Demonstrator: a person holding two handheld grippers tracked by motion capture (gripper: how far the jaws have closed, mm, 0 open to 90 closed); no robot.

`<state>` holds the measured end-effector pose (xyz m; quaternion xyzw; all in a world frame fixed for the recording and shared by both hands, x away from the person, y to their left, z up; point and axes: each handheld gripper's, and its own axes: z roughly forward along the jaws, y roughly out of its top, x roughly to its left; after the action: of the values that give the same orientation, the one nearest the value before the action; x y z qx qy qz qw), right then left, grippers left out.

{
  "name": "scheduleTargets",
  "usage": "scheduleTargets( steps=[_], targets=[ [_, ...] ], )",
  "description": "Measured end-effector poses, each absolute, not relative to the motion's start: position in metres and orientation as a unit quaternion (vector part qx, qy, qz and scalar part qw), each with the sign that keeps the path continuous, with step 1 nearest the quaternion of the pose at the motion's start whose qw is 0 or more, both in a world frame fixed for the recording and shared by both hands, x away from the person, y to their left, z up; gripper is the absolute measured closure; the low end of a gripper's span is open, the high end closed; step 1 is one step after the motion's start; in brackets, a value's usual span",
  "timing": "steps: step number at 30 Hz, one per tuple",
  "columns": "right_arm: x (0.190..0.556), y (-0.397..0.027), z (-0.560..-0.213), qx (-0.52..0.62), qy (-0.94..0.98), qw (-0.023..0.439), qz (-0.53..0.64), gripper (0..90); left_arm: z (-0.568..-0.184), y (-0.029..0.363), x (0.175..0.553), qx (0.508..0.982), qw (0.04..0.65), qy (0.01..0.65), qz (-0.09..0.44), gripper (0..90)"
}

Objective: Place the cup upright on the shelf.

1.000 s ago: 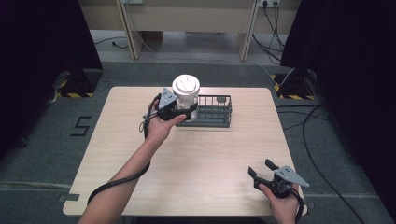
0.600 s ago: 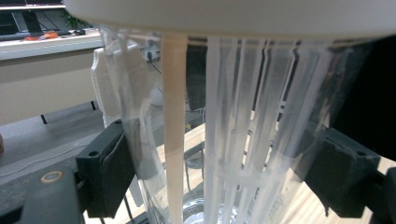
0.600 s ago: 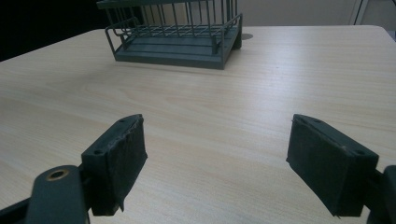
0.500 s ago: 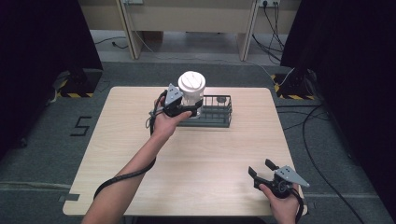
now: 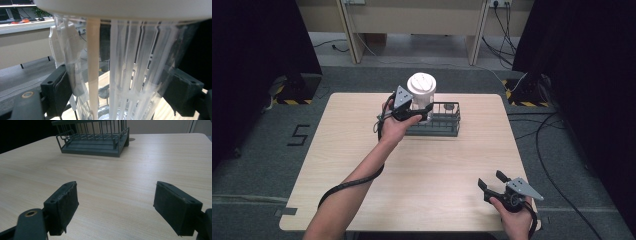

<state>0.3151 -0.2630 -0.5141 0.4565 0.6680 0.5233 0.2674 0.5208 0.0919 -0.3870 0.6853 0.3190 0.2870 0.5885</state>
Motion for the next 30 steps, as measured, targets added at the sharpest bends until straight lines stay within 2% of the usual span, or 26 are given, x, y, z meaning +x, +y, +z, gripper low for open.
scheduleTargets(
  steps=[30],
  targets=[
    [0.315,-0.264,-0.514,0.458,0.667,0.265,0.525,20.4,-0.389,0.072,0.552,0.682,0.583,0.336,0.285,17.3]
  ],
)
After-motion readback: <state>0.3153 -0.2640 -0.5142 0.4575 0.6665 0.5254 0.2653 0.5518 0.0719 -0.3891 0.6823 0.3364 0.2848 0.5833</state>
